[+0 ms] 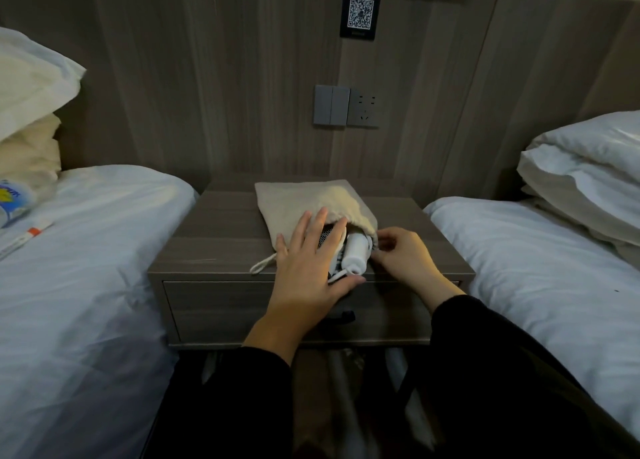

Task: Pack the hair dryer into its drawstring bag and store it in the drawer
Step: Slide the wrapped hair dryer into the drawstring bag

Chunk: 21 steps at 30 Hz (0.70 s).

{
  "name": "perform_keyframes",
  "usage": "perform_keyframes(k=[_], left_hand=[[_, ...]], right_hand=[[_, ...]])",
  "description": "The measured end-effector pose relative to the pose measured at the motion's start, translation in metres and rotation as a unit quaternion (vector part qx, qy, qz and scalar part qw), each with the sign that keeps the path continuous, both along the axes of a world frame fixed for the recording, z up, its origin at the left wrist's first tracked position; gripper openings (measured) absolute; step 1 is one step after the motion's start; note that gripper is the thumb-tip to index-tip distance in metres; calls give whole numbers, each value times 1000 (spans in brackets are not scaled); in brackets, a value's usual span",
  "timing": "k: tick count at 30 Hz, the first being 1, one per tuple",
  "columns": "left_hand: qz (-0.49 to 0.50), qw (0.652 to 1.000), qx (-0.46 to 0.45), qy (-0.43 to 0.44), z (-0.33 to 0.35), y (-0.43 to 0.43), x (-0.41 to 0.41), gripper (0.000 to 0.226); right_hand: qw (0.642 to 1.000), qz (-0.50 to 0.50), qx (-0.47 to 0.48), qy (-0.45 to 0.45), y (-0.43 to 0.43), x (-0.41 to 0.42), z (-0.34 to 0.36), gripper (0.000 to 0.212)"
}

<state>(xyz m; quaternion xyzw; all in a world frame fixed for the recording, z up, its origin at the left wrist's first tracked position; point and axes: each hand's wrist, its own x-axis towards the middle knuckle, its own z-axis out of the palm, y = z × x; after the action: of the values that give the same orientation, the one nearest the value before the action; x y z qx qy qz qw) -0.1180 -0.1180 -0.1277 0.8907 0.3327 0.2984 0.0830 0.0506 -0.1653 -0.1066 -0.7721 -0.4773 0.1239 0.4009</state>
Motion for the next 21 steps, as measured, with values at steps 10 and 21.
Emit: perform_keyframes(k=[10, 21], left_hand=[[-6, 997, -41, -60, -5, 5, 5, 94], [17, 989, -94, -116, 4, 18, 9, 101]], right_hand=[[991, 0, 92, 96, -6, 2, -3, 10], [995, 64, 69, 29, -37, 1, 12, 28]])
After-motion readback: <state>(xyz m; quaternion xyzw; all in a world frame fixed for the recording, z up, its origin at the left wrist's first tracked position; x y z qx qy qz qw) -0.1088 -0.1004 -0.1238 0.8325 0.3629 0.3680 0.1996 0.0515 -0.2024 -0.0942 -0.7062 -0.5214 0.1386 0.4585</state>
